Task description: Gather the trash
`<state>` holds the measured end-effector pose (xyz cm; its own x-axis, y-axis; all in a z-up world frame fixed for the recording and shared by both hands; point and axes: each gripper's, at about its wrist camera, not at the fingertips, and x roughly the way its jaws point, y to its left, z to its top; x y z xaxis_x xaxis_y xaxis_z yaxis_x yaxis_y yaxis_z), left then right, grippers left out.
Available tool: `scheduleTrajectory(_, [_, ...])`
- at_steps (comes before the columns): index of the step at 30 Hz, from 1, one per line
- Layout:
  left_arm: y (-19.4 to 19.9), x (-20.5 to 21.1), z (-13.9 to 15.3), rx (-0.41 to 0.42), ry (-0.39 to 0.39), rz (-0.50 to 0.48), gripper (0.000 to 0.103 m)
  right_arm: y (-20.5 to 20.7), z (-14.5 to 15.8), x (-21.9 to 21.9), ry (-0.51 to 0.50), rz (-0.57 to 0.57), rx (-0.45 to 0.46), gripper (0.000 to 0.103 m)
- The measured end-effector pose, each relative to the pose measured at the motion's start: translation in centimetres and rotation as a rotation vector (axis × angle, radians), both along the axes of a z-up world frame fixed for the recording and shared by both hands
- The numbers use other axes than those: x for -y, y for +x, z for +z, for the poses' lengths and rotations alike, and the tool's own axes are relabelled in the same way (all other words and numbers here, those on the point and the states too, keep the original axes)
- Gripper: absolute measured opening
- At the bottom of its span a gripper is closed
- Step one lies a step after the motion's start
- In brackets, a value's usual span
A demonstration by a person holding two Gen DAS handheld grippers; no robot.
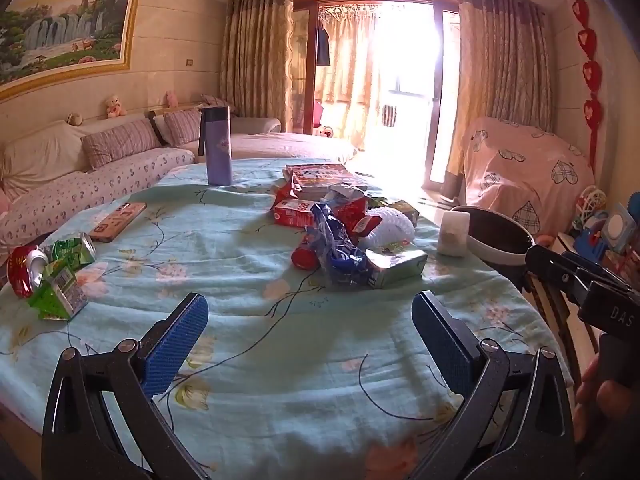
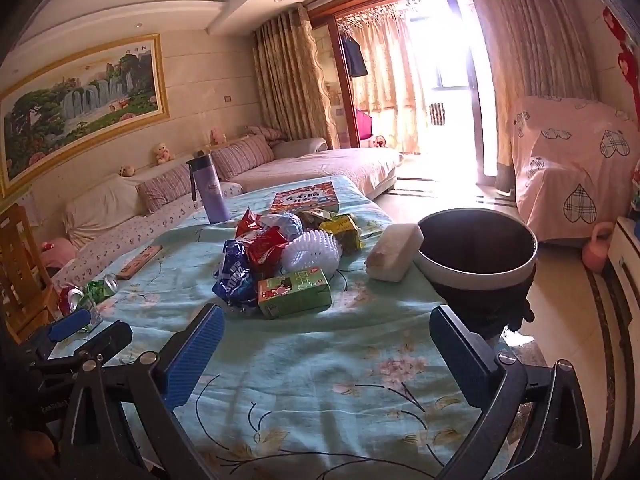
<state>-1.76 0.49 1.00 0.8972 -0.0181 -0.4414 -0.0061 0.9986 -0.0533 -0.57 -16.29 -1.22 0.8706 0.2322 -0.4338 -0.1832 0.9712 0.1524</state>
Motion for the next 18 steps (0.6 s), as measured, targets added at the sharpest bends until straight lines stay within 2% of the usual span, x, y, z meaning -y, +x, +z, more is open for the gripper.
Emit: scheduleTrajectory(18, [-0.47,0.61,0.6,0.04,0.031,0.006,0.103,-0.54,-0.39,-0.19,-0.012,0.015,0.034,0.103])
